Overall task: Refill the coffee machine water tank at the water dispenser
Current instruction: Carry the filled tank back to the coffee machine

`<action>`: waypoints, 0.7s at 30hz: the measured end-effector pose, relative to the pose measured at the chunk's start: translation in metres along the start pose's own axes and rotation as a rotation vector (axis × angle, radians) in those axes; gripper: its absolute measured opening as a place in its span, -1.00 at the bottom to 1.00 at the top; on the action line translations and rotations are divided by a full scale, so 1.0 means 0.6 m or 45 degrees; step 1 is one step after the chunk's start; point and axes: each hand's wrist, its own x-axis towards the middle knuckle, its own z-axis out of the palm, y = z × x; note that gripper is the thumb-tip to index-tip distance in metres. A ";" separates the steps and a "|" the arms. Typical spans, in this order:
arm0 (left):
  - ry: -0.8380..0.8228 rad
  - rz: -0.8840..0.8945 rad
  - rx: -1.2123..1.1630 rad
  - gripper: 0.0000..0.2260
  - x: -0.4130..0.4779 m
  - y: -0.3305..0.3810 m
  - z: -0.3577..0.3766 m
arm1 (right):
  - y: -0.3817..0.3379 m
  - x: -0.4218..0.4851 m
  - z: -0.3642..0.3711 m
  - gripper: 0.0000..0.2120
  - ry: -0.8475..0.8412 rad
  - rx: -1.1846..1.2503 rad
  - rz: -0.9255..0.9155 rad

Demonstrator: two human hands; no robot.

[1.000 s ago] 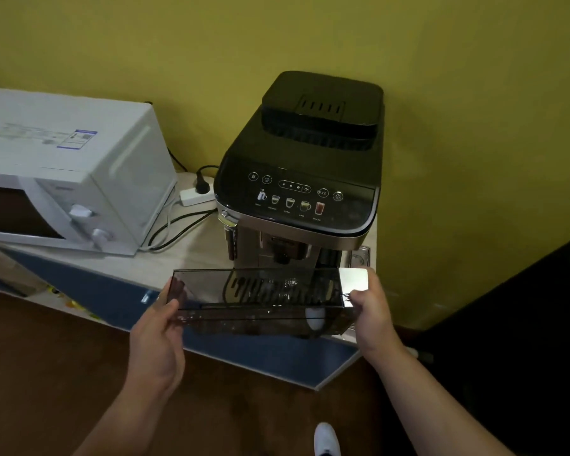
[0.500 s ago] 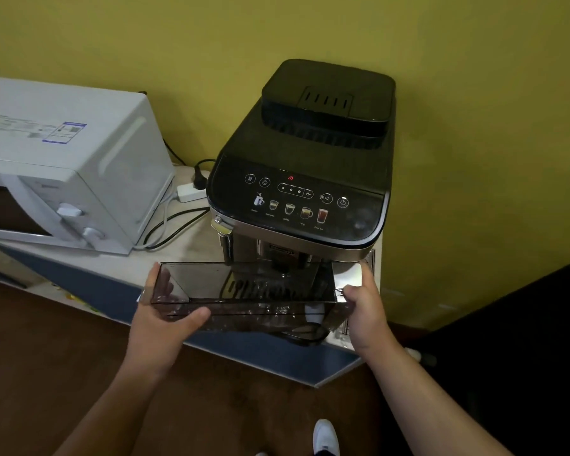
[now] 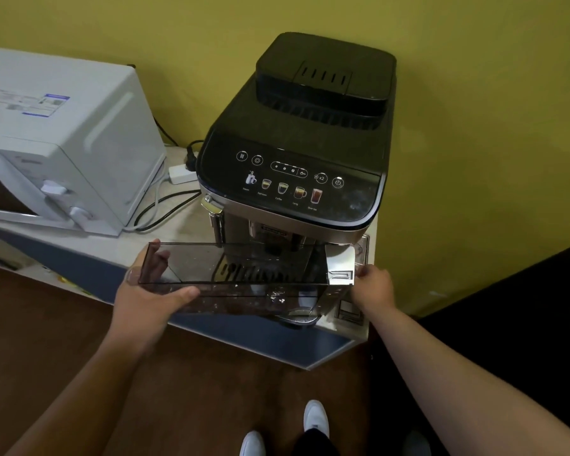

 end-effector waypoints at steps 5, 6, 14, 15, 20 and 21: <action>-0.029 0.002 -0.051 -0.26 0.003 -0.007 -0.004 | -0.013 0.003 0.013 -0.79 0.018 -0.189 0.084; -0.026 0.001 -0.071 -0.25 0.003 -0.007 -0.004 | -0.017 0.004 0.011 -0.80 0.018 -0.203 0.090; -0.045 -0.019 -0.122 -0.35 0.011 -0.012 -0.006 | -0.020 0.012 -0.007 -0.76 0.018 -0.036 0.262; -0.046 -0.024 -0.106 -0.34 0.013 -0.013 -0.008 | -0.017 0.010 -0.011 -0.79 0.017 -0.004 0.280; -0.089 -0.050 -0.056 -0.25 0.022 -0.006 -0.018 | 0.013 -0.006 -0.063 -0.76 0.133 0.137 0.330; -0.099 -0.045 -0.048 -0.25 0.023 -0.005 -0.019 | 0.019 -0.015 -0.083 -0.74 0.182 0.127 0.319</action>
